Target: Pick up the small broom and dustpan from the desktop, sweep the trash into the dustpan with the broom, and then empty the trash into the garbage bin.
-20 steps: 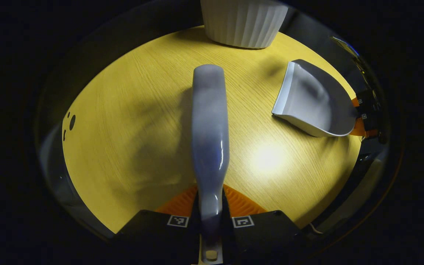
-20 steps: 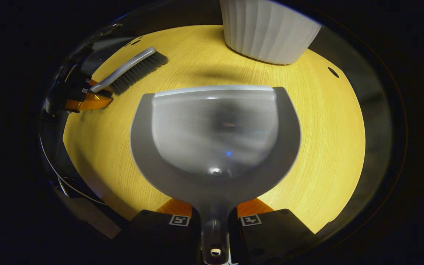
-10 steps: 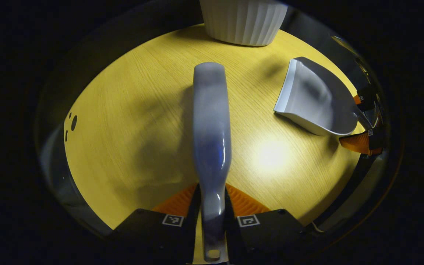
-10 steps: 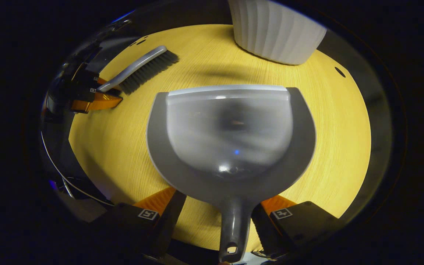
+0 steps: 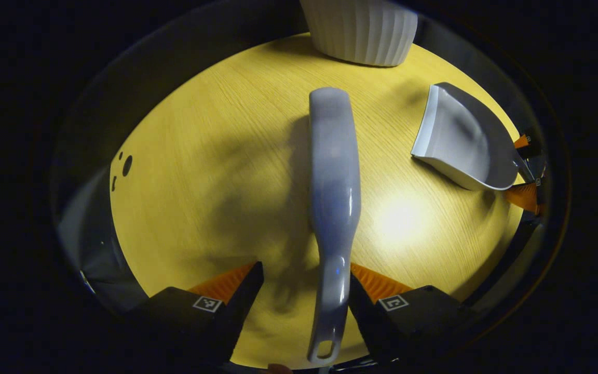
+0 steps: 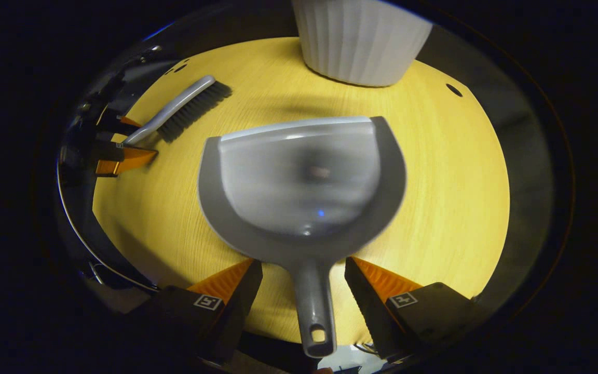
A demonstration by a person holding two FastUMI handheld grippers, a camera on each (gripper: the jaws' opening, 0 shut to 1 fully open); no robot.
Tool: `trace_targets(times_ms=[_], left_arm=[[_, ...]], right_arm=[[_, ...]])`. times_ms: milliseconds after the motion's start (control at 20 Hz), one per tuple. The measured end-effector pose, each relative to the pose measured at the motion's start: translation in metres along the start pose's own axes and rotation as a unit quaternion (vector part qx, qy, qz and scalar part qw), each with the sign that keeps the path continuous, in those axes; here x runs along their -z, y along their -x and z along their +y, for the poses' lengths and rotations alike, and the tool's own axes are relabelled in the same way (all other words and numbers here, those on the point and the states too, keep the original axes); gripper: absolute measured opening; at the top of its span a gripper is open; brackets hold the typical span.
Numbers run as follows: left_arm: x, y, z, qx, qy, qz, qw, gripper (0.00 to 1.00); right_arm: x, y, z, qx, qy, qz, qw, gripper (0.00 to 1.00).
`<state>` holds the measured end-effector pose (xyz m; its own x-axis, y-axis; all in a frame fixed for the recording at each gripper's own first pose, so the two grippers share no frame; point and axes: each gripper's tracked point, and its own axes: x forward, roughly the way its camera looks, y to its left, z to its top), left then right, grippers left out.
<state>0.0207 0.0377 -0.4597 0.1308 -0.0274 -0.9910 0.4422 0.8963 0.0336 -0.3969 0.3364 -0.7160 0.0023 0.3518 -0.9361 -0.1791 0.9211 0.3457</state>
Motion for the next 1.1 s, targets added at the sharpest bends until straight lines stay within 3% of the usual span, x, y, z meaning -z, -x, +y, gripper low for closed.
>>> trace_targets(times_ms=[250,500,600,850,1000,1100], left_arm=[[-0.015,0.036,0.001,-0.02,-0.011,-0.059,0.998,0.94],[-0.052,0.098,-0.007,-0.025,0.022,-0.179,0.983,0.93],[-0.071,0.13,-0.009,-0.022,0.051,-0.243,0.968,0.94],[-0.121,0.224,0.001,-0.046,0.082,-0.402,0.911,0.93],[-0.135,0.275,0.003,-0.056,0.087,-0.472,0.876,0.93],[-0.143,0.307,0.001,-0.048,0.104,-0.506,0.855,0.93]], right_arm=[[-0.033,0.058,-0.002,-0.01,-0.036,-0.08,0.996,1.0],[-0.069,0.121,-0.014,0.008,-0.064,-0.201,0.977,1.0],[-0.089,0.15,-0.027,0.031,-0.064,-0.262,0.962,1.0],[-0.138,0.228,-0.037,0.073,-0.043,-0.408,0.909,0.99],[-0.154,0.271,-0.036,0.097,-0.025,-0.464,0.88,0.99],[-0.162,0.286,-0.032,0.11,-0.015,-0.483,0.868,0.99]])
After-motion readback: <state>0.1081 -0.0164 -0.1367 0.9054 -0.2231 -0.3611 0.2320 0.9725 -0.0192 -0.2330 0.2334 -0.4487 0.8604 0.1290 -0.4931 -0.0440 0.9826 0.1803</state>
